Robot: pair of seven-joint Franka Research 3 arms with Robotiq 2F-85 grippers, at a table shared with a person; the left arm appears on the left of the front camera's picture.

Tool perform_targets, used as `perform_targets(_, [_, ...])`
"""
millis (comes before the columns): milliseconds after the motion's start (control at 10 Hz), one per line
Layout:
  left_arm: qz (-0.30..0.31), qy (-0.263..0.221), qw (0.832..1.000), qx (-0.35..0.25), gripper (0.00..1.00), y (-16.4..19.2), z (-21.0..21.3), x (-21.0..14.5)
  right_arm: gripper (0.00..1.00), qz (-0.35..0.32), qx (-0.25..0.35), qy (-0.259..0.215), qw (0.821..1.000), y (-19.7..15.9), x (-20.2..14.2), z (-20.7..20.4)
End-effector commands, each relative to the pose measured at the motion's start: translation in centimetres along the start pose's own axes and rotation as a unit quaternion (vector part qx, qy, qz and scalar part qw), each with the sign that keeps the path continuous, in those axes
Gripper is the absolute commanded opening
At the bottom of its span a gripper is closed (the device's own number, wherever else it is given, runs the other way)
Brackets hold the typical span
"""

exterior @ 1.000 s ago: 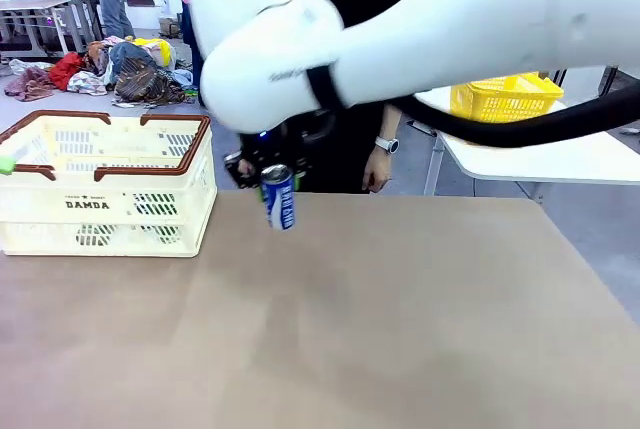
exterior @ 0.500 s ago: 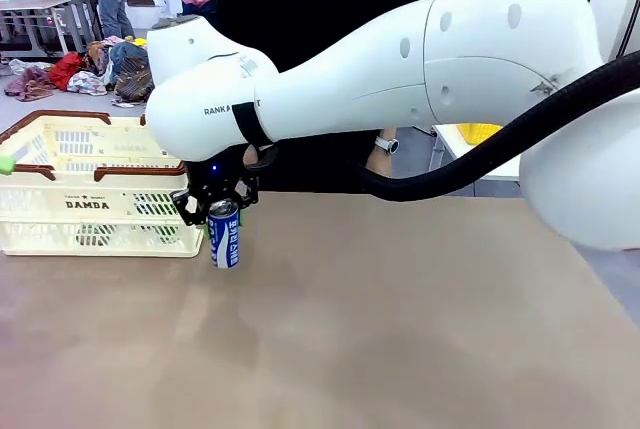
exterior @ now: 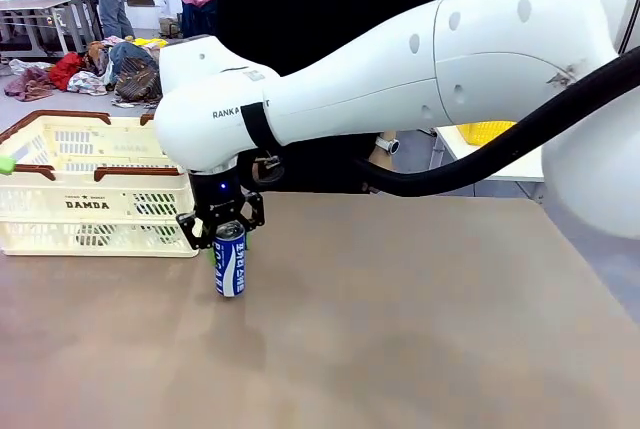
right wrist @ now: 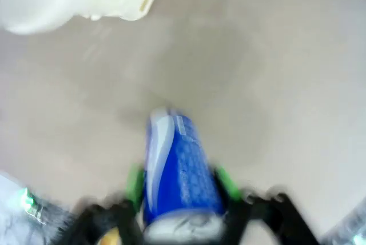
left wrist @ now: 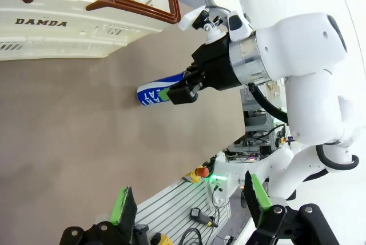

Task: Place the drinks into the Shopping basket.
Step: Pick up one drink and place it into the Shopping basket.

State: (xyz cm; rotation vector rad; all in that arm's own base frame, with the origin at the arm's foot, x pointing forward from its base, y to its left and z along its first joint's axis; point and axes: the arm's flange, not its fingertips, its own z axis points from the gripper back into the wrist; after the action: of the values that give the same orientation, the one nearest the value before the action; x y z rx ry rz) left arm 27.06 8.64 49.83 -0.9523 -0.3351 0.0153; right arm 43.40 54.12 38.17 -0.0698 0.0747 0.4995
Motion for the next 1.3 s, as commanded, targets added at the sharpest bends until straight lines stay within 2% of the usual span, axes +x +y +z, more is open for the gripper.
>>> perform_targets(0, [-0.001,0.003,1.0,0.001,1.0,0.1,0.2,-0.2,0.0,-0.009,0.005,-0.007,1.0,-1.2,-1.9,0.2])
perform_targets(400, [-0.001,0.003,1.0,0.001,1.0,0.1,0.2,-0.2,0.0,-0.034,0.019,-0.012,0.999,-2.4,-2.0,0.5])
perform_targets(900, [-0.001,0.003,1.0,0.001,1.0,0.1,0.2,-0.2,0.0,-0.038,0.007,-0.001,0.999,-2.6,-2.0,-0.2])
perform_targets(1000, [-0.001,0.003,1.0,0.001,1.0,0.1,0.2,-0.2,0.29,-0.035,0.007,0.001,0.999,-2.6,-1.9,-0.2])
perform_targets(1100, [-0.001,0.003,1.0,0.001,1.0,0.1,0.2,-0.2,0.88,-0.033,0.005,0.006,0.999,-2.6,-1.9,-0.2])
perform_targets(1200, [-0.001,0.003,1.0,0.001,1.0,0.1,0.2,-0.2,1.0,-0.036,0.004,0.006,0.999,-2.6,-1.9,-0.2])
